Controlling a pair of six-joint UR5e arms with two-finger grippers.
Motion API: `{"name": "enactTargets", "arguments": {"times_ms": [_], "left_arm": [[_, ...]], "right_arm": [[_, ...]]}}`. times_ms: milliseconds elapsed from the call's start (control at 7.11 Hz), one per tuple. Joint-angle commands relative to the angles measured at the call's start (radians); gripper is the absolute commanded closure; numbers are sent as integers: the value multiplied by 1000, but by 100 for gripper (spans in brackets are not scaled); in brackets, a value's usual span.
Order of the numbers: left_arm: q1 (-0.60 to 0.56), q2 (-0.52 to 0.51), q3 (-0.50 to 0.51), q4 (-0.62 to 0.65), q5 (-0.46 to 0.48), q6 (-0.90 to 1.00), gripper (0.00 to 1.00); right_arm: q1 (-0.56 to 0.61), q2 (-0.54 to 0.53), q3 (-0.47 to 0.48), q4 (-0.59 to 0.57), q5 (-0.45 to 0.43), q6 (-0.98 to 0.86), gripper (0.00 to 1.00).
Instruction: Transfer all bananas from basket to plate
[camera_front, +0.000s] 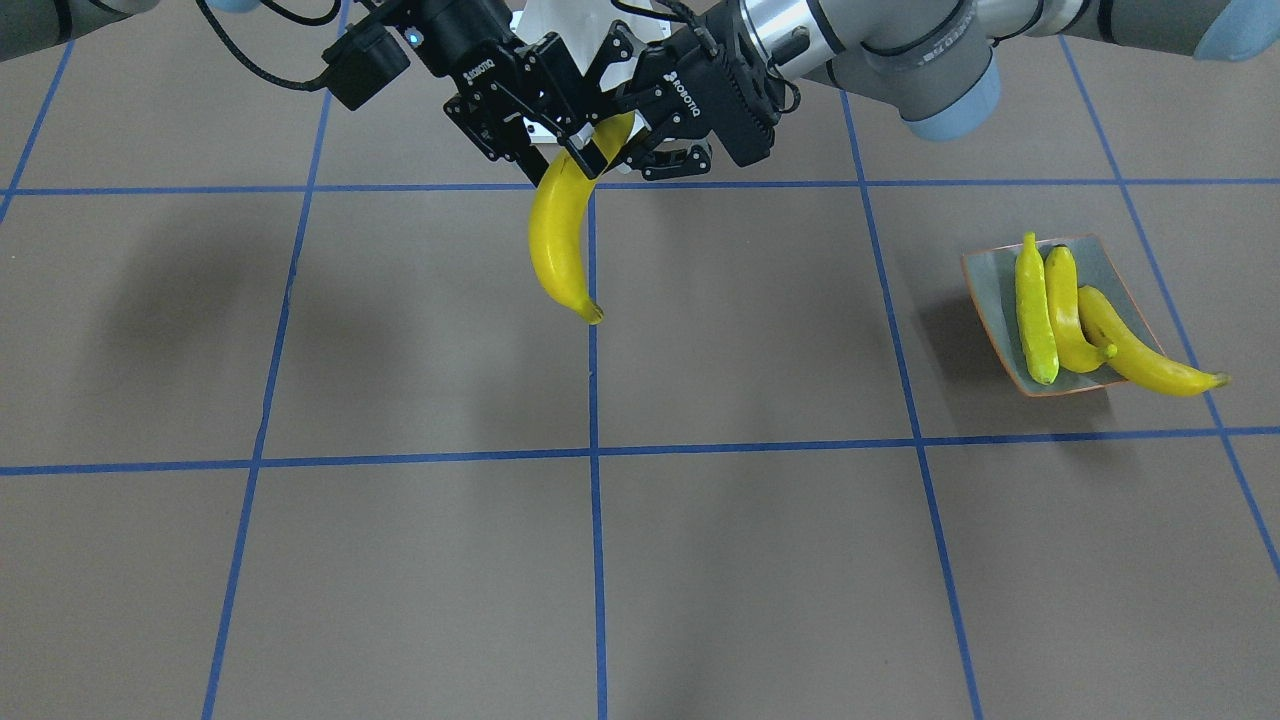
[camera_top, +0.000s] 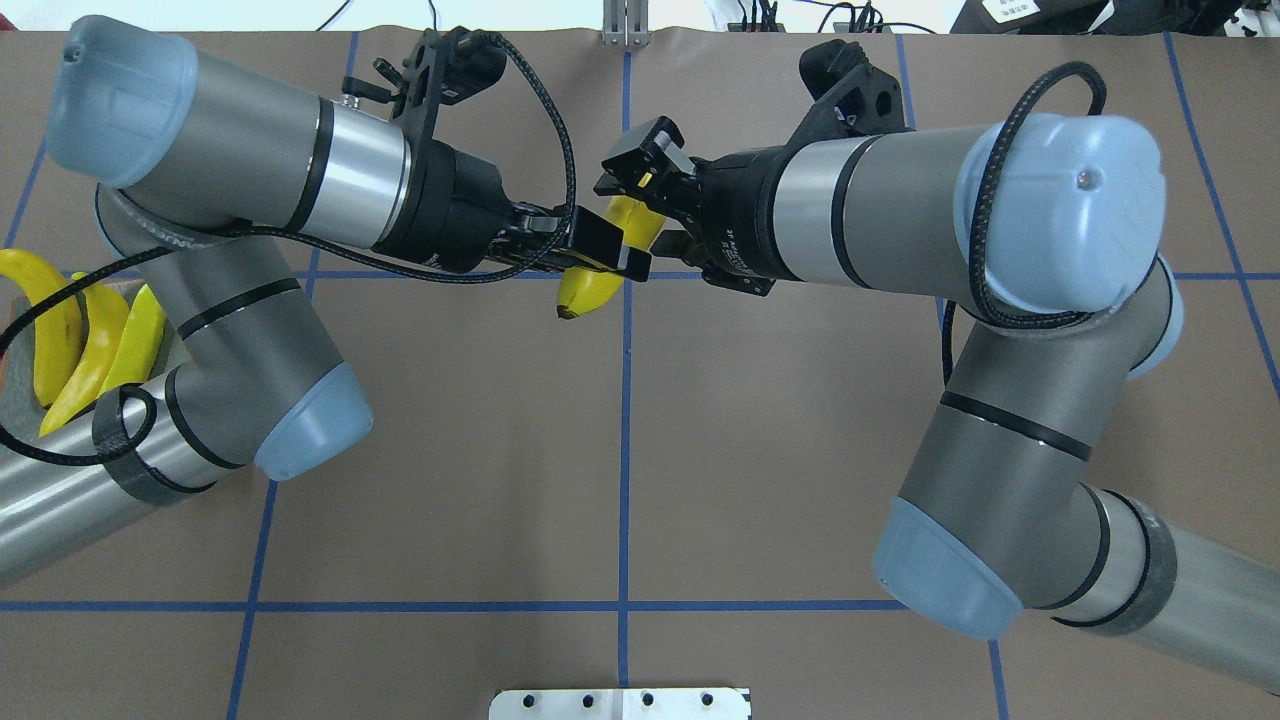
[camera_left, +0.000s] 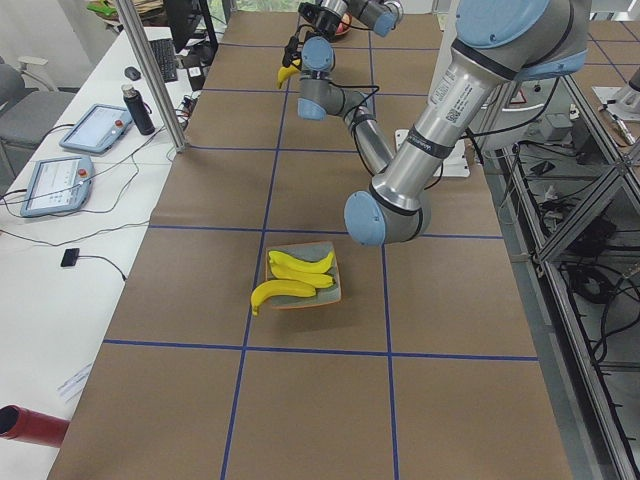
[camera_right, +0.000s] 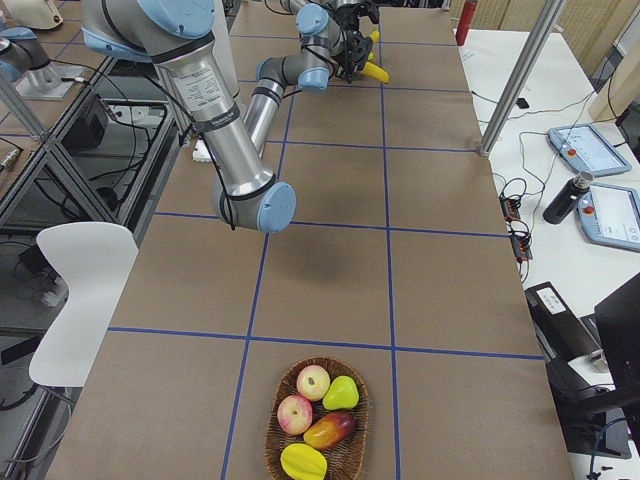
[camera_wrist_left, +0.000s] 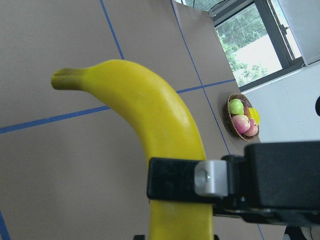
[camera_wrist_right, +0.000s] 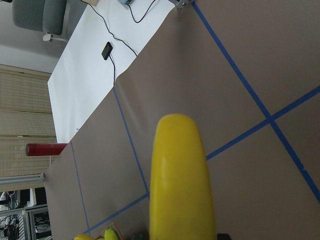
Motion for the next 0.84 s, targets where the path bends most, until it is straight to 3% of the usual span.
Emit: {"name": "enactTargets", "arguments": {"times_ms": [0, 141, 422, 703], "left_arm": [[-8, 29, -12, 0, 2, 2, 100], [-22, 85, -41, 3, -1, 12, 100], [-103, 228, -91, 8, -38, 81, 100], [-294, 392, -82, 12, -219, 380, 100]], "right_arm": [[70, -7, 48, -74, 40, -48, 0], [142, -10, 80, -164, 121, -95, 0], [316, -88, 81, -214, 308, -190, 0], [429, -220, 76, -214, 421, -355, 0]]}}
